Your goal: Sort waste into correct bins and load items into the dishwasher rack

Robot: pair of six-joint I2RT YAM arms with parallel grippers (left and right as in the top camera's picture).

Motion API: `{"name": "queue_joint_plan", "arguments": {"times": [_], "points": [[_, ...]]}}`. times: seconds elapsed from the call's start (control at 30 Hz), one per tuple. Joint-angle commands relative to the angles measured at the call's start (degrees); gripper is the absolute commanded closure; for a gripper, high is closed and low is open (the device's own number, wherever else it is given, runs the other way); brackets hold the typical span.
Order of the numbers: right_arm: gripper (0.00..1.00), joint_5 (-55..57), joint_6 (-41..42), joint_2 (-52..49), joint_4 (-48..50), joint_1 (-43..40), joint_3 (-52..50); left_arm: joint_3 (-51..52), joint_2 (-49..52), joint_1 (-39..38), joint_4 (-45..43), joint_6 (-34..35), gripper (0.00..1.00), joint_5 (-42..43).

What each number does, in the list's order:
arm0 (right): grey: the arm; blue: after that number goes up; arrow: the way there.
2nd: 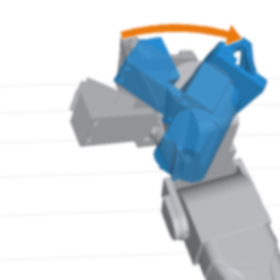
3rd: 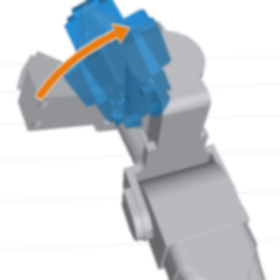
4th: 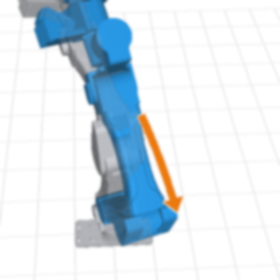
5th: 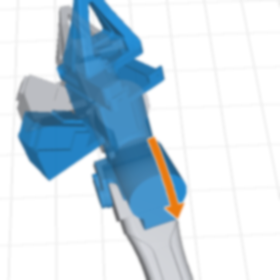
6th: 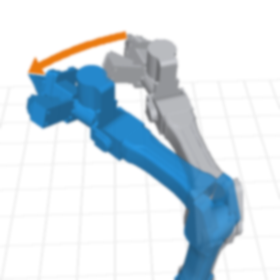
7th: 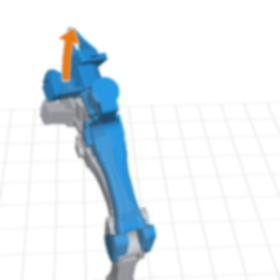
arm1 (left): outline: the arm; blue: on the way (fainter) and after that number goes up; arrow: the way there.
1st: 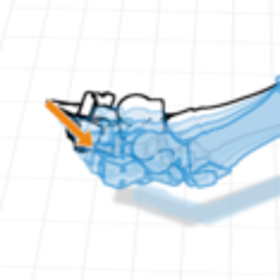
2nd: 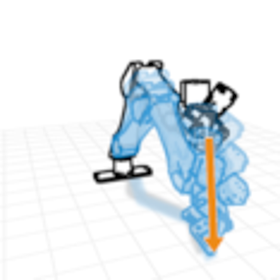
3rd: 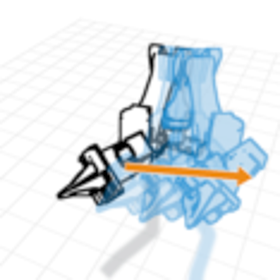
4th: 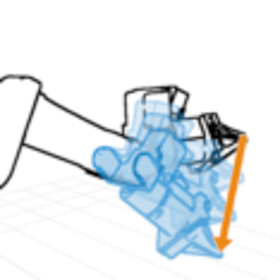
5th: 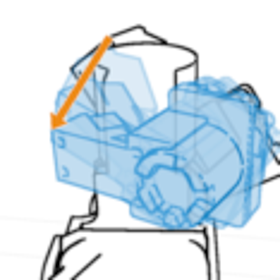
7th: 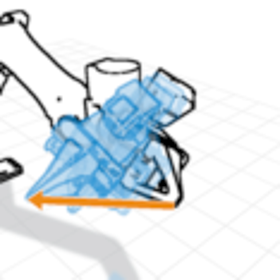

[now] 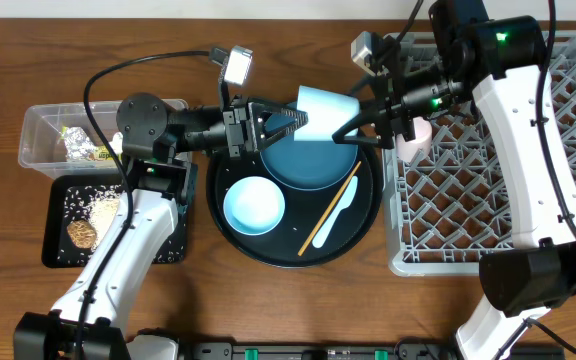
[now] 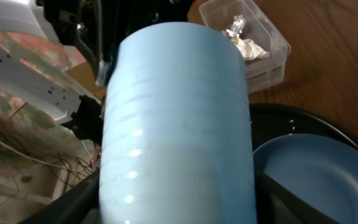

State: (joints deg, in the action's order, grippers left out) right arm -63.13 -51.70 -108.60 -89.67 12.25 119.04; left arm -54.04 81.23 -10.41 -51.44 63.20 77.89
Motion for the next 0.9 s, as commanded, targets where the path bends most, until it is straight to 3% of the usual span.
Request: {"name": "queue_joint_plan", "arguments": {"times": [0.0, 0.07, 0.2, 0.3, 0.43, 0.67, 0.87], "points": [[0.44, -3.1, -0.6, 0.2, -0.1, 0.9, -0.3, -0.7, 0.0, -0.1, -0.2, 0.0, 0.94, -0.3], [0.53, -3.1, -0.6, 0.2, -0.1, 0.9, -0.3, -0.7, 0.0, -0.1, -0.1, 0.0, 0.94, -0.3], [0.57, -3.1, -0.6, 0.2, 0.1, 0.9, -0.3, -0.7, 0.0, -0.1, -0.2, -0.1, 0.94, -0.3], [0.68, -2.9, 0.7, 0.2, 0.2, 0.8, -0.3, -0.7, 0.0, 0.0, -0.2, -0.1, 0.94, -0.4], [0.78, -0.7, 3.4, 0.2, 0.4, -0.2, -0.3, -0.7, 0.0, 0.6, -0.2, -0.1, 0.87, -0.4], [0.81, 2.3, 9.8, 0.3, 1.2, -3.1, -0.3, -0.7, -0.1, 7.1, -0.1, 0.0, 0.85, -0.4], [0.85, 12.9, 22.8, 0.7, 4.8, -6.3, -0.2, -0.7, 0.0, 10.4, 0.1, 0.2, 0.85, 1.5]]}}
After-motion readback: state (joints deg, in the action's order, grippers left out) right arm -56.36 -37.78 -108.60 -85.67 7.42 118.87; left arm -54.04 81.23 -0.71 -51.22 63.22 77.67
